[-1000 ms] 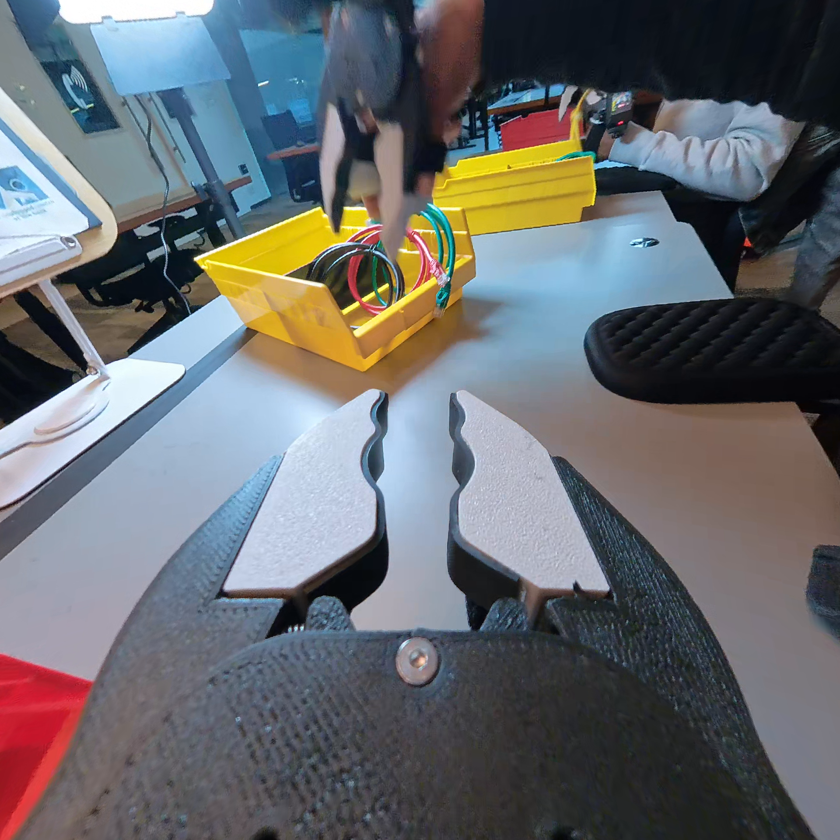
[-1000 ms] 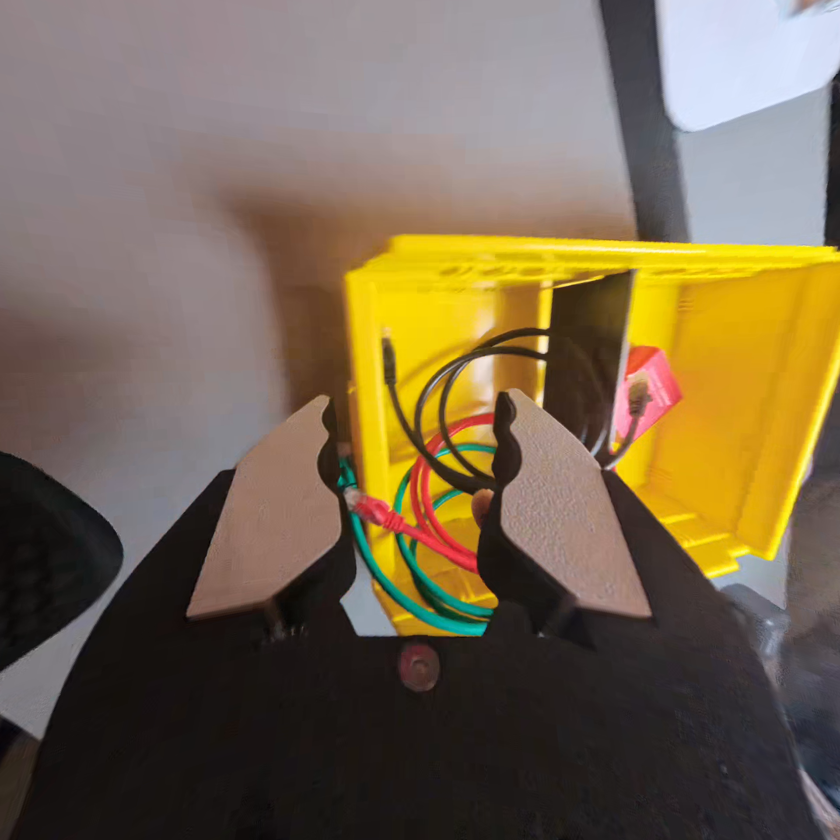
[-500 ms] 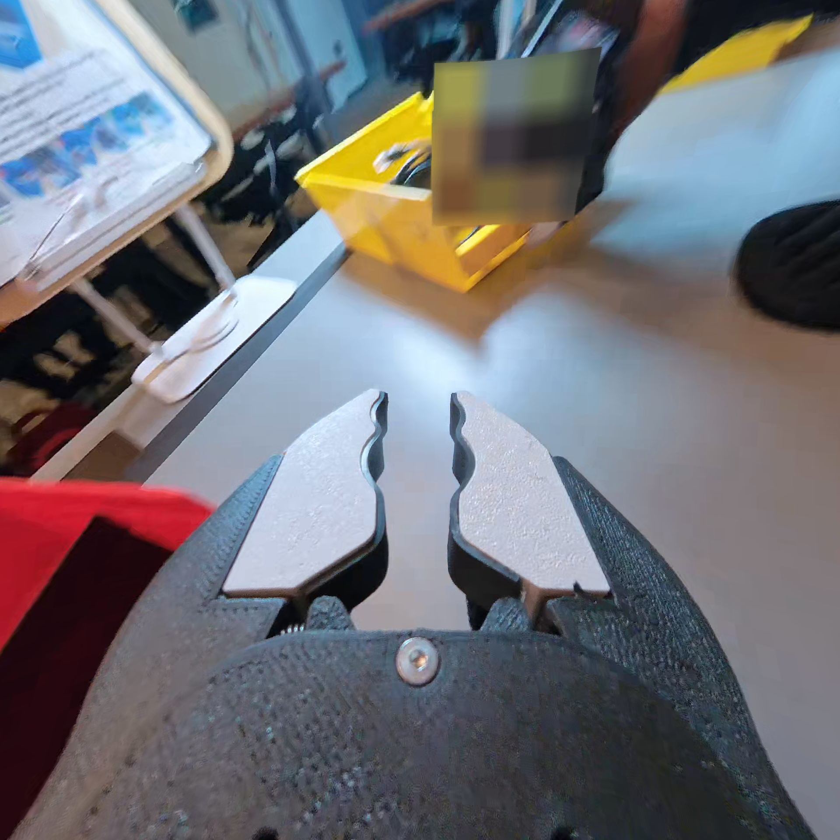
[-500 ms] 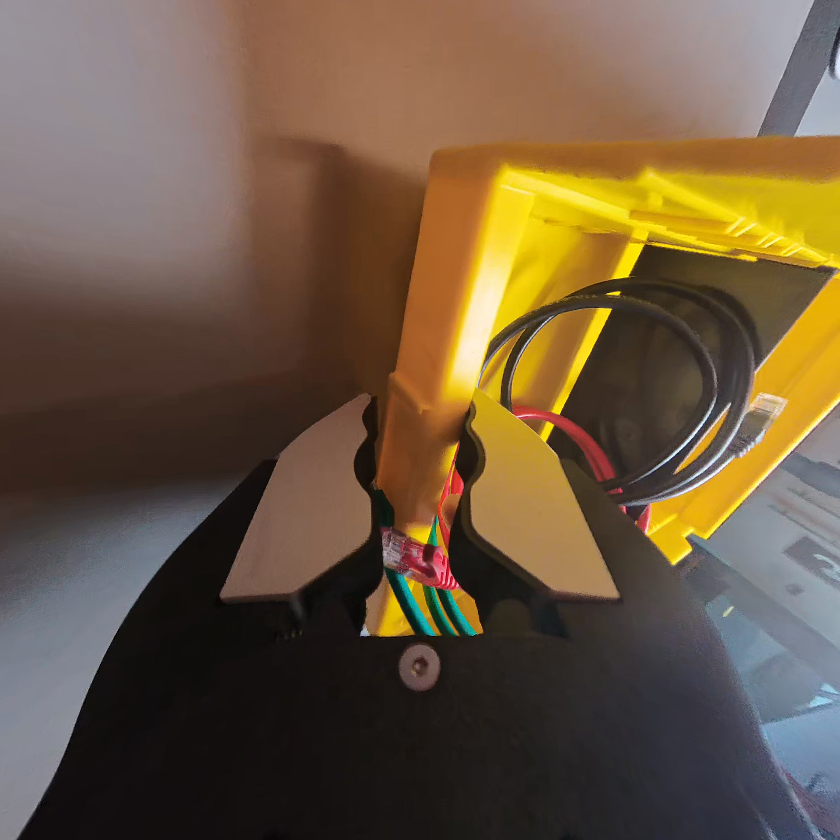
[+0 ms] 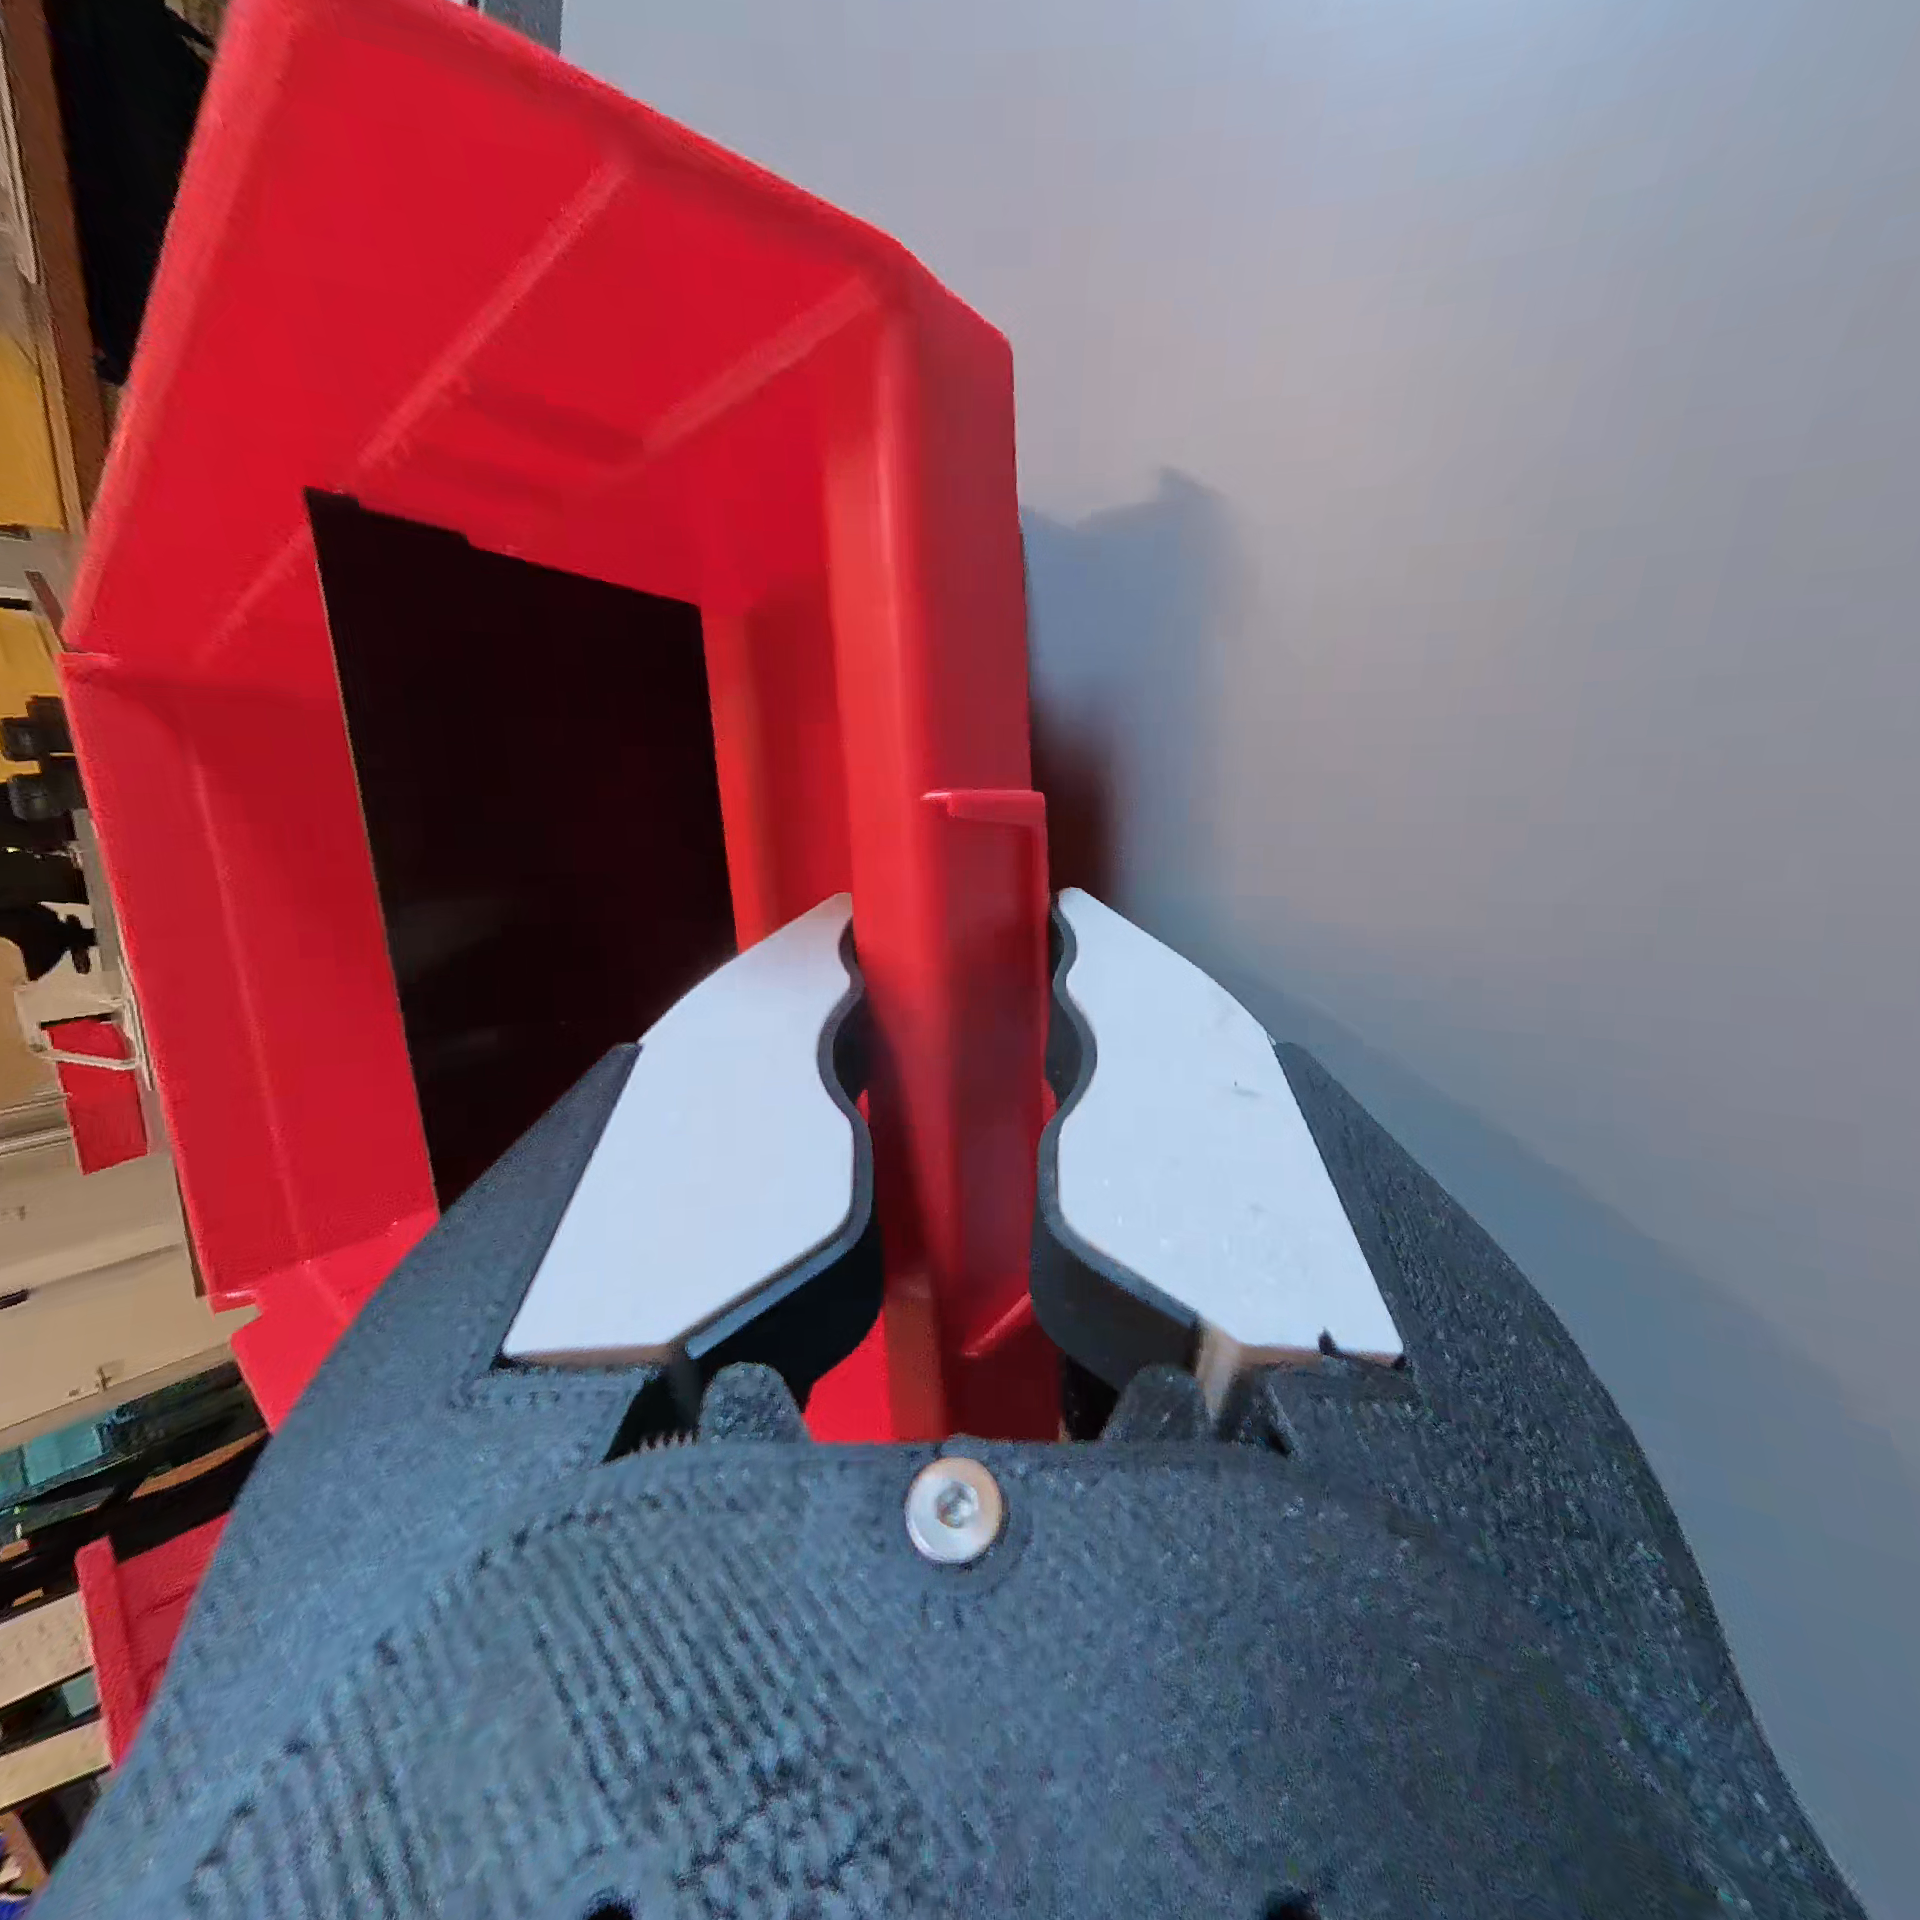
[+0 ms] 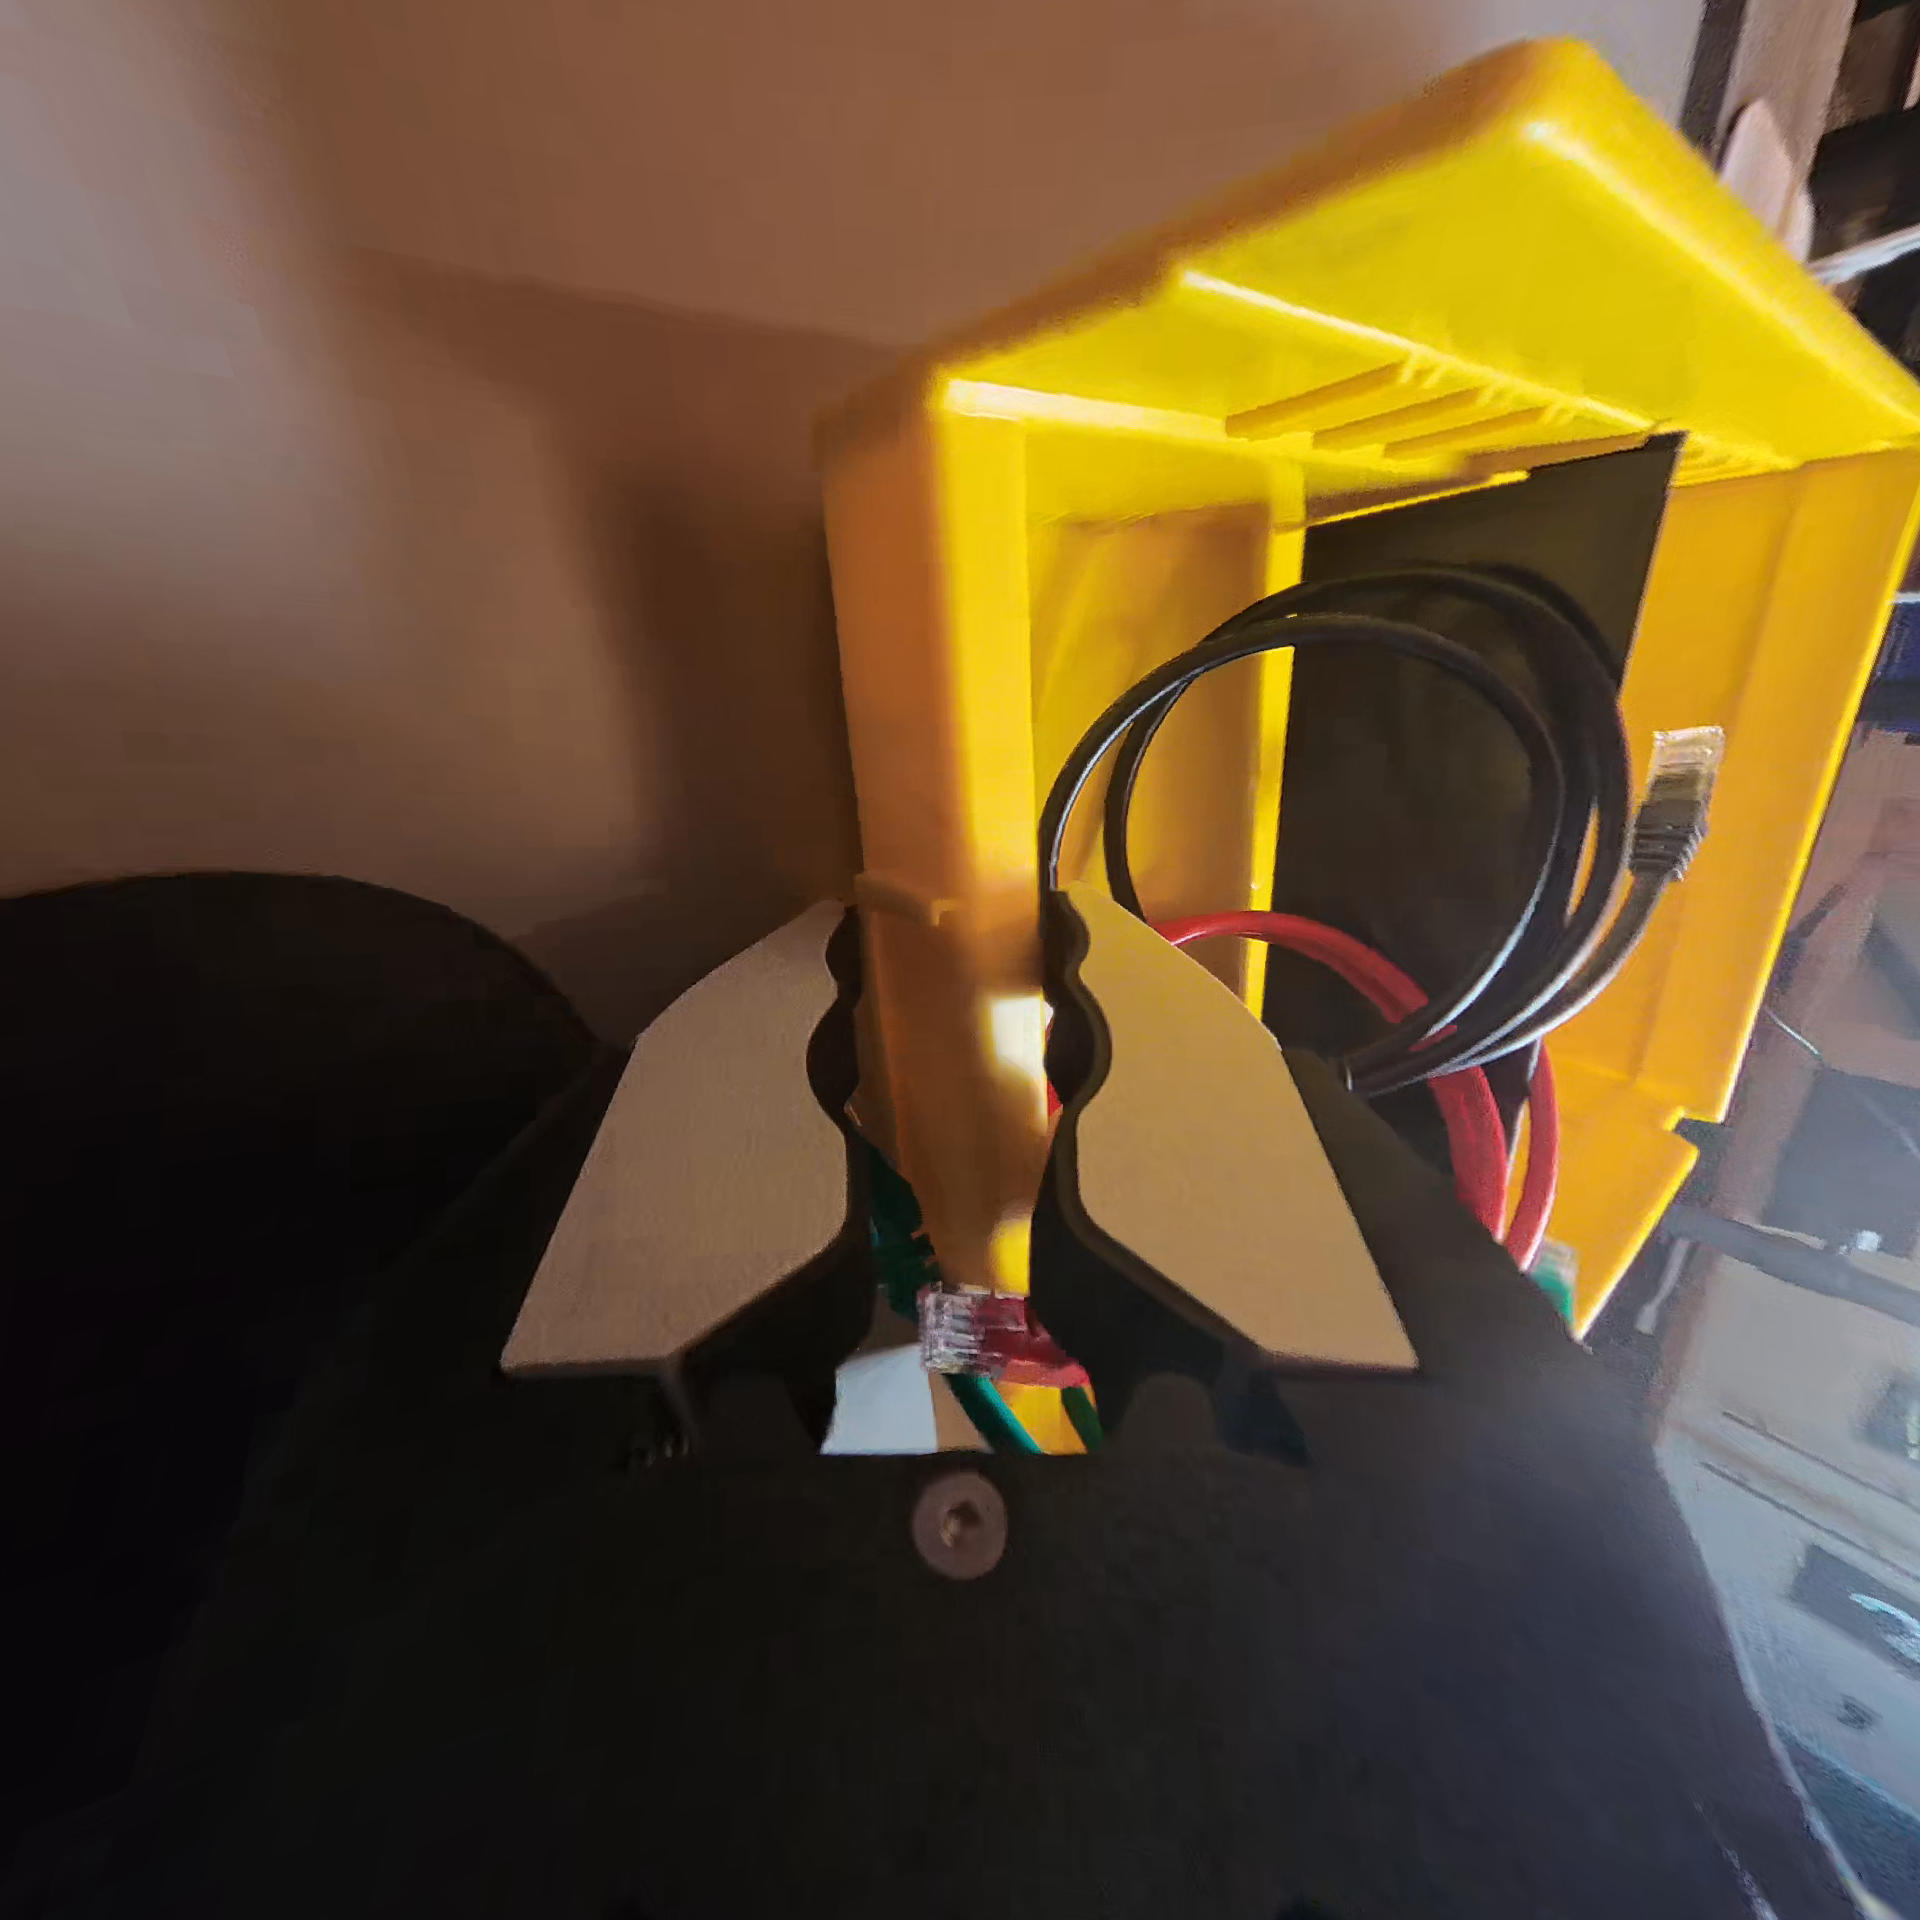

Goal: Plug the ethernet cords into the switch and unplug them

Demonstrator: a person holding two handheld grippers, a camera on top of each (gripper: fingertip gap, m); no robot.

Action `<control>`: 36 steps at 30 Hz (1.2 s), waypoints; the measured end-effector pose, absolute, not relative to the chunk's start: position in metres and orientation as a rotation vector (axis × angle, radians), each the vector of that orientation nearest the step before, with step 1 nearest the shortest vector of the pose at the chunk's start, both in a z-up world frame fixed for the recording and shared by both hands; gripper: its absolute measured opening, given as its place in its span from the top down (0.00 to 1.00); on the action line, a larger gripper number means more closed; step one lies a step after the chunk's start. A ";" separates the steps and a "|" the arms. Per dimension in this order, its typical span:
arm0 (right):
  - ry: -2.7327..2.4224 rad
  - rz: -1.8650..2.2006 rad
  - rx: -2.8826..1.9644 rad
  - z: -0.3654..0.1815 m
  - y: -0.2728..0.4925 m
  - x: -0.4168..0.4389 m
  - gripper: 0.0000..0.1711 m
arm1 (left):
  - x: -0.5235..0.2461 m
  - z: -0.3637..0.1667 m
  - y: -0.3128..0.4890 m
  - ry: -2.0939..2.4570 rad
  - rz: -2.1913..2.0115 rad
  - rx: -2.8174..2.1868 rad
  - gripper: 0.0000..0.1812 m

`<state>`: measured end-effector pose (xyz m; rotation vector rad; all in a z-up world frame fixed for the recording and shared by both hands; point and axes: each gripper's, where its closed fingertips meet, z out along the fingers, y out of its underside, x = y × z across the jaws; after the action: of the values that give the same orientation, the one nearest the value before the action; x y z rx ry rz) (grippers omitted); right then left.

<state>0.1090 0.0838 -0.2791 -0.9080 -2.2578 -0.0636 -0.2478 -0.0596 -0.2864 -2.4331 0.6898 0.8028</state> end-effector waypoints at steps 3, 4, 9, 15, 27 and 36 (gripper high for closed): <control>-2.095 0.197 -0.963 -0.251 0.052 0.112 0.79 | -0.233 -0.286 -0.037 0.773 0.770 -2.361 0.83; -2.026 0.316 -0.994 -0.236 0.042 0.115 0.79 | -0.223 -0.286 -0.029 0.809 0.737 -2.332 0.83; -1.573 0.634 -1.278 -0.172 0.067 0.155 0.80 | -0.169 -0.285 0.026 1.022 0.657 -2.208 0.83; -1.196 0.566 -1.602 -0.188 0.137 0.218 0.75 | -0.118 -0.281 0.073 1.160 0.561 -2.066 0.82; -0.861 0.881 -1.729 -0.221 0.180 0.194 0.79 | 0.039 -0.212 0.009 0.266 -0.308 -1.934 0.70; -0.989 0.666 -1.685 -0.227 0.179 0.172 0.92 | 0.051 -0.241 0.058 -0.003 0.003 -1.910 0.75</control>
<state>0.1722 0.1794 -0.2272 -1.6852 -0.9893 0.6659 0.0515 0.0576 -0.2407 -1.9095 -0.0025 0.0031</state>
